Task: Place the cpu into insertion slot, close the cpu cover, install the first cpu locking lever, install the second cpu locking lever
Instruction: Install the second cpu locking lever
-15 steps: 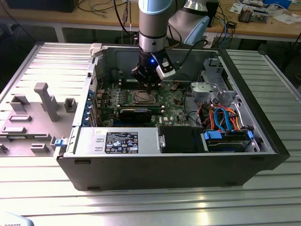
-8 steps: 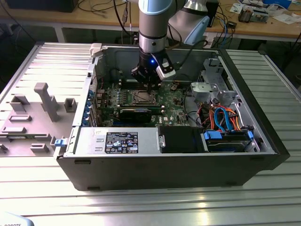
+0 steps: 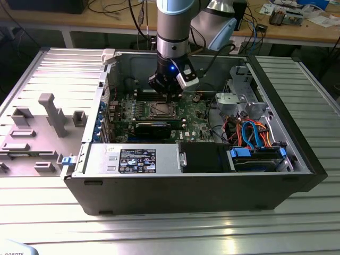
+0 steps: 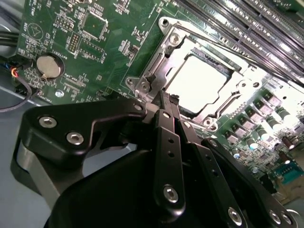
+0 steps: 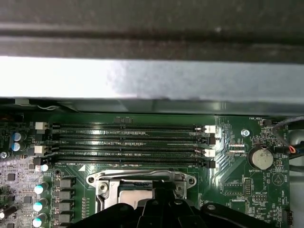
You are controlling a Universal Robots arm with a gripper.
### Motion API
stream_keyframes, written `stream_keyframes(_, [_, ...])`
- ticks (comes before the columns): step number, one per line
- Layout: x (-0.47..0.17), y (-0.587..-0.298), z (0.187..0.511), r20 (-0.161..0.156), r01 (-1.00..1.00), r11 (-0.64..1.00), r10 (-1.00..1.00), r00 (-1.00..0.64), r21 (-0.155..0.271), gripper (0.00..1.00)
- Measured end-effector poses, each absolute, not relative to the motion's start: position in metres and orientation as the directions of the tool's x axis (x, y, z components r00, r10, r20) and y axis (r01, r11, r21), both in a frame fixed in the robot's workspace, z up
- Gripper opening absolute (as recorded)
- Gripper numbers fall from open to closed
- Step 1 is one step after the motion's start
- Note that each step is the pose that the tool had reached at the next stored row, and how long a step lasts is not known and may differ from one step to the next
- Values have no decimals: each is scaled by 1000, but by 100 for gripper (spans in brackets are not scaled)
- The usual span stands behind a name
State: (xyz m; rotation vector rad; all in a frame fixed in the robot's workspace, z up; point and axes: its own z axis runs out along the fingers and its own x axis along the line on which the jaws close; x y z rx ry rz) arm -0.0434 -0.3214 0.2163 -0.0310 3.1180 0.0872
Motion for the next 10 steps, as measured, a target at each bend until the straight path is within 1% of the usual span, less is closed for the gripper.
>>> stream_keyframes(10, [-43, -330, 216, -23, -20, 998, -19, -1000, 55, 11])
